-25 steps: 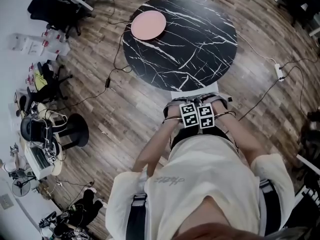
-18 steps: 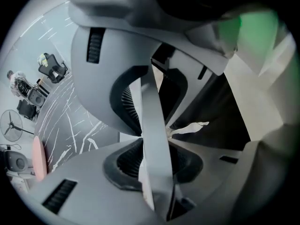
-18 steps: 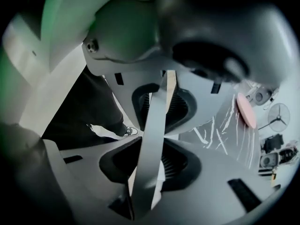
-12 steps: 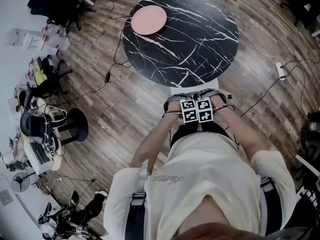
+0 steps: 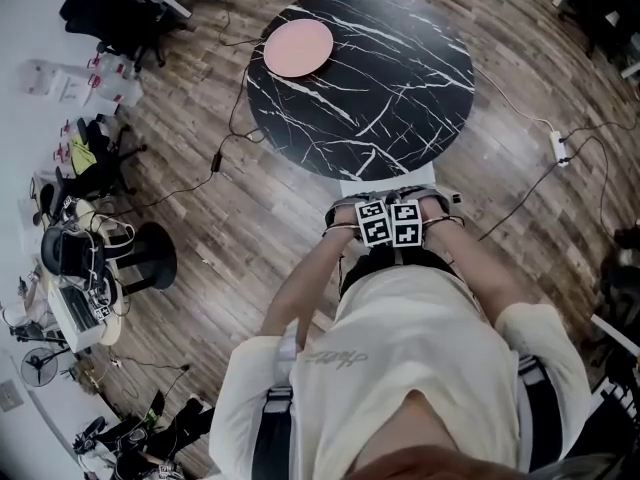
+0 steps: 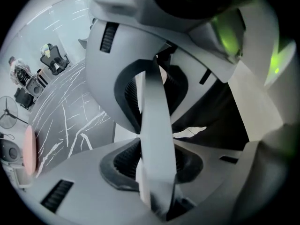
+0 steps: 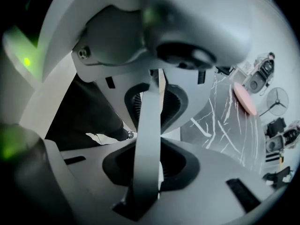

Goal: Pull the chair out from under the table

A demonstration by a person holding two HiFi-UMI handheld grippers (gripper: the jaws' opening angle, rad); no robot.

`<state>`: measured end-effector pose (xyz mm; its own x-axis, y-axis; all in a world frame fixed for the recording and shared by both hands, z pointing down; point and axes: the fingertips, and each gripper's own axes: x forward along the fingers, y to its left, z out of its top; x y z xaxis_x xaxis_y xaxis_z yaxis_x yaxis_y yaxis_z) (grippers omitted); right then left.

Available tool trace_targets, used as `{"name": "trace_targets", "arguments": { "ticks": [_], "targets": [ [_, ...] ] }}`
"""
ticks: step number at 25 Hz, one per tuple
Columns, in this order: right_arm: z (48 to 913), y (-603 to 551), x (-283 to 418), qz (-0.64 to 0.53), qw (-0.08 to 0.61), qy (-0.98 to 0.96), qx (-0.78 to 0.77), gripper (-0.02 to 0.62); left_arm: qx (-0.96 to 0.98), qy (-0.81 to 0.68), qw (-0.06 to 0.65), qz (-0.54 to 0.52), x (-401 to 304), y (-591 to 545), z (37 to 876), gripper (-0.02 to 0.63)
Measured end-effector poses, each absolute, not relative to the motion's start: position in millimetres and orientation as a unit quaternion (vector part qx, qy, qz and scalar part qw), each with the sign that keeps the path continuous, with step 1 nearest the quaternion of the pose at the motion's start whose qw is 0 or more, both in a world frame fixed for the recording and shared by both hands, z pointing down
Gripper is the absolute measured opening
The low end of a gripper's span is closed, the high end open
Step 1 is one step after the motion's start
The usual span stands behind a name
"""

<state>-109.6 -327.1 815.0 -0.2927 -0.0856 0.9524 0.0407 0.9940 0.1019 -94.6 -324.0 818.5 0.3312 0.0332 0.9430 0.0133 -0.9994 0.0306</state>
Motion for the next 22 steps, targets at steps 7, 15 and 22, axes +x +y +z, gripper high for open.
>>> {"name": "trace_targets", "arguments": {
  "ticks": [7, 15, 22],
  "targets": [
    [813, -326, -110, -0.047, 0.591, -0.805, 0.010, 0.067, 0.818, -0.005, 0.020, 0.575, -95, -328, 817, 0.086],
    [814, -327, -110, -0.042, 0.589, -0.807, 0.008, 0.071, 0.818, -0.009, 0.027, 0.574, -95, -330, 817, 0.078],
    [814, -307, -106, -0.048, 0.588, -0.808, -0.011, 0.075, 0.818, -0.026, 0.048, 0.572, -91, -310, 817, 0.080]
  ]
}}
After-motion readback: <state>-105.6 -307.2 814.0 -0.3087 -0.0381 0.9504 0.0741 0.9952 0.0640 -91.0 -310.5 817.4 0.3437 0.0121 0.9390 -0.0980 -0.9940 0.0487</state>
